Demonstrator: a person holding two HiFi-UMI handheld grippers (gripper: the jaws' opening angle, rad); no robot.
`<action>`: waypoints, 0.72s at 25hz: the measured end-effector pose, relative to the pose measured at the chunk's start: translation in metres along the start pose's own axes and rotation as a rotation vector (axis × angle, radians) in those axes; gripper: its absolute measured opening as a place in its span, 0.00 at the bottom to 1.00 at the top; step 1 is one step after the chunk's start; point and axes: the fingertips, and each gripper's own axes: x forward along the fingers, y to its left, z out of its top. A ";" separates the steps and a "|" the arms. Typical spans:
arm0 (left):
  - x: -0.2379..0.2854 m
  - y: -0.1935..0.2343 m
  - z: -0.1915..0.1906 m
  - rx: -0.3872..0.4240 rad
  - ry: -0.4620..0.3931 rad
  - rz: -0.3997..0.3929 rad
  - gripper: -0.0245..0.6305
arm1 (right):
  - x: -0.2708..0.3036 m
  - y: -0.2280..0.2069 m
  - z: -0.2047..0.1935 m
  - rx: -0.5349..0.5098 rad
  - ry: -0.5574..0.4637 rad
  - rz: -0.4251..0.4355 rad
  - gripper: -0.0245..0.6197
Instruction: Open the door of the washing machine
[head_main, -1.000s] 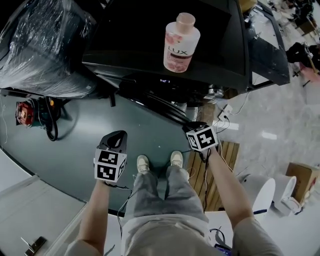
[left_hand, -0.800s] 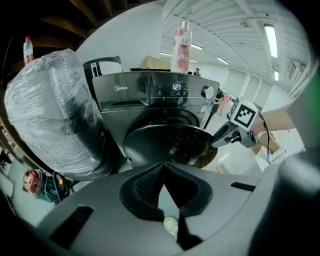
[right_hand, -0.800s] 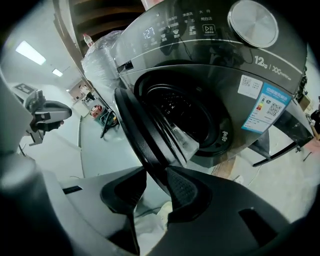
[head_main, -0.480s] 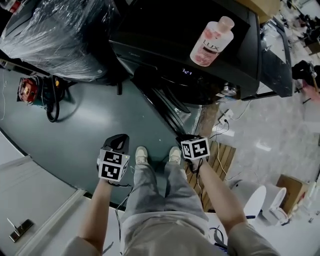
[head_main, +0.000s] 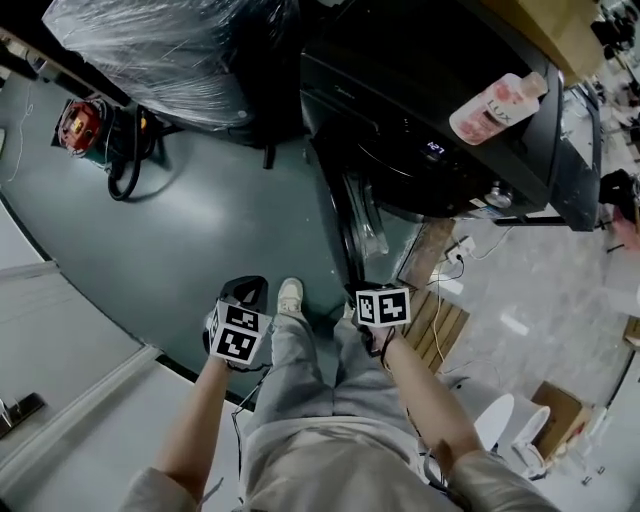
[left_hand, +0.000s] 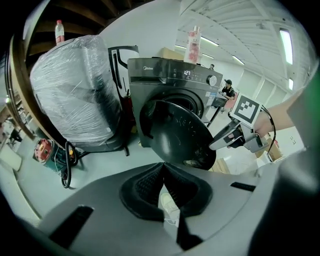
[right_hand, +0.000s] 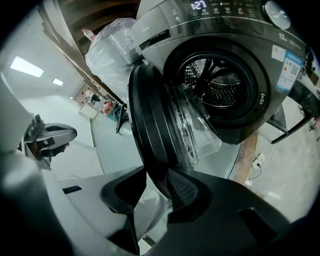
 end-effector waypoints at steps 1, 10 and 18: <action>-0.004 0.004 -0.006 -0.011 0.002 0.009 0.07 | 0.004 0.007 -0.001 -0.011 0.007 0.001 0.28; -0.050 0.049 -0.070 -0.128 0.021 0.091 0.07 | 0.039 0.074 -0.012 -0.044 0.074 0.035 0.27; -0.082 0.088 -0.115 -0.222 0.026 0.171 0.07 | 0.078 0.140 -0.005 0.032 0.112 0.105 0.25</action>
